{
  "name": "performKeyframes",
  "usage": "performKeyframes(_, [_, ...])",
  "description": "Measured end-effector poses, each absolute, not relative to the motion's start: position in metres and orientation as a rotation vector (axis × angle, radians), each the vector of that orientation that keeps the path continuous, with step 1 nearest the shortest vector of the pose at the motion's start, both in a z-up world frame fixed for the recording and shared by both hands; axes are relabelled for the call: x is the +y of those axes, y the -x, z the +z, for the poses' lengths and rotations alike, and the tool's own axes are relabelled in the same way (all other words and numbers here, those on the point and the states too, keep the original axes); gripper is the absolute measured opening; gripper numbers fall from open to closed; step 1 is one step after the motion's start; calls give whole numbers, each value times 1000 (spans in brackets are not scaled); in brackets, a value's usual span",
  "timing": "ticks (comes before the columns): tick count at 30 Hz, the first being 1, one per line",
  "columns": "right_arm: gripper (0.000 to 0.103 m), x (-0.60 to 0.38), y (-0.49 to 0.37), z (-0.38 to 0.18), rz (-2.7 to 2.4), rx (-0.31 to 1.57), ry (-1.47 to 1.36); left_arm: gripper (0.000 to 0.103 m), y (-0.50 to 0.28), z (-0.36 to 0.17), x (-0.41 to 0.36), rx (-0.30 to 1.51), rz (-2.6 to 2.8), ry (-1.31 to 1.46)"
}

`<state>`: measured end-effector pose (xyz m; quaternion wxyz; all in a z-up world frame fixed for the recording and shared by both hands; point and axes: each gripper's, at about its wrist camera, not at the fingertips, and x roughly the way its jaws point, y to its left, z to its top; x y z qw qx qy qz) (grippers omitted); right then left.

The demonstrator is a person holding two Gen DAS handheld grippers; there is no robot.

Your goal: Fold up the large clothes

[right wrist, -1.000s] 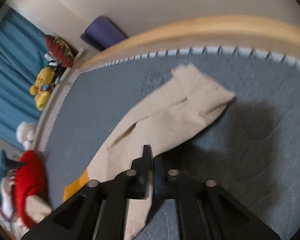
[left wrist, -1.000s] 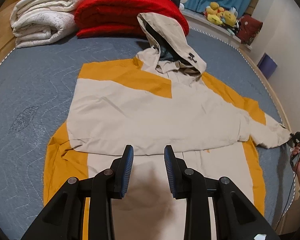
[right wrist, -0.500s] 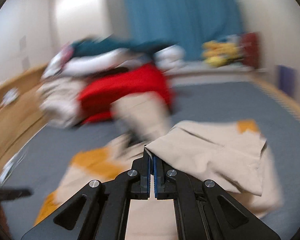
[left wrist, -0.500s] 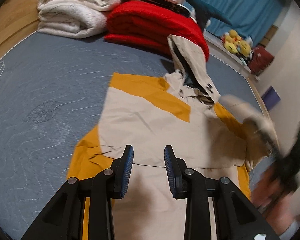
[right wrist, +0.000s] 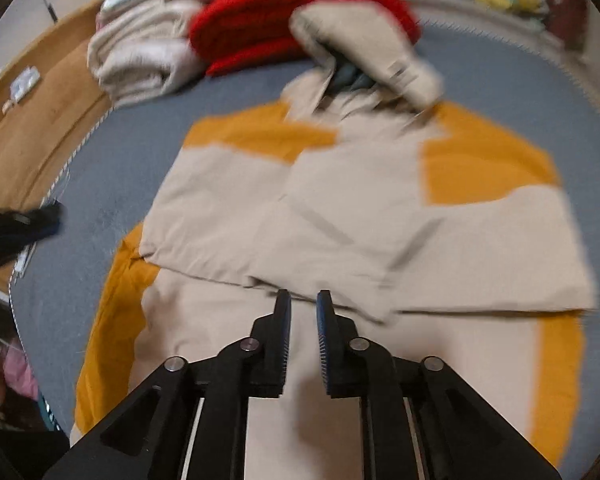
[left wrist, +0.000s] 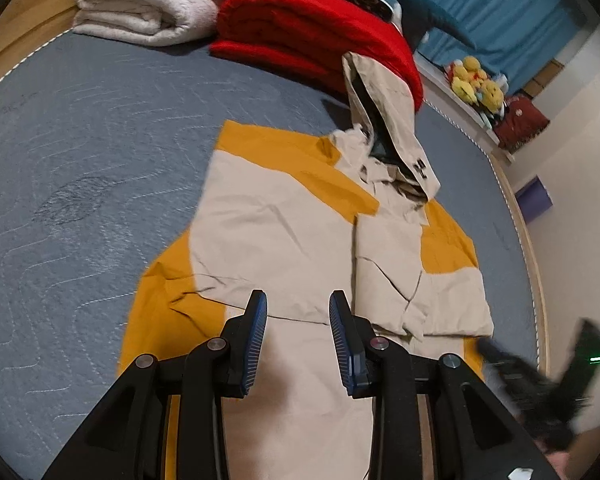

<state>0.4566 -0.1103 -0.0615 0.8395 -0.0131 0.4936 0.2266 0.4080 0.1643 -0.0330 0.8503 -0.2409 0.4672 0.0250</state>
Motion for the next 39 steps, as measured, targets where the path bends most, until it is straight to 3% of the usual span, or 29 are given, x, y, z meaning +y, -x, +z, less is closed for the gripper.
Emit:
performKeyframes(6, [23, -207, -434, -9, 342, 913, -169, 28, -422, -56, 114, 1020, -52, 471])
performKeyframes(13, [24, -270, -460, -53, 175, 1014, -356, 27, -445, -67, 31, 990, -228, 300])
performKeyframes(16, [26, -273, -479, -75, 197, 1088, -347, 32, -459, -77, 4, 995, -259, 225])
performKeyframes(20, [34, -282, -495, -97, 202, 1157, -446, 63, -473, -94, -23, 1020, -300, 144])
performKeyframes(21, [34, -286, -498, -102, 178, 1170, -463, 65, -475, -100, -30, 1030, -300, 113])
performKeyframes(28, [35, -298, -518, -134, 146, 1235, -591, 66, -482, -142, -51, 1107, -262, -40])
performKeyframes(29, [35, -300, -521, -137, 131, 1238, -595, 64, -482, -144, -50, 1108, -256, -39])
performKeyframes(30, [35, -302, -523, -141, 120, 1245, -604, 52, -482, -146, -47, 1105, -249, -27])
performKeyframes(31, [35, -304, -526, -145, 109, 1252, -621, 46, -482, -146, -40, 1109, -242, 0])
performKeyframes(32, [35, -306, -527, -148, 100, 1256, -640, 30, -483, -145, -34, 1114, -234, 26])
performKeyframes(33, [35, -308, -529, -151, 93, 1258, -658, 0, -482, -142, -22, 1116, -213, 76])
performKeyframes(37, [31, -314, -531, -153, 57, 1243, -684, 0, -478, -116, 37, 1080, -102, 289])
performKeyframes(39, [12, -317, -530, -152, 39, 1232, -699, 0, -475, -103, 59, 1063, -60, 353])
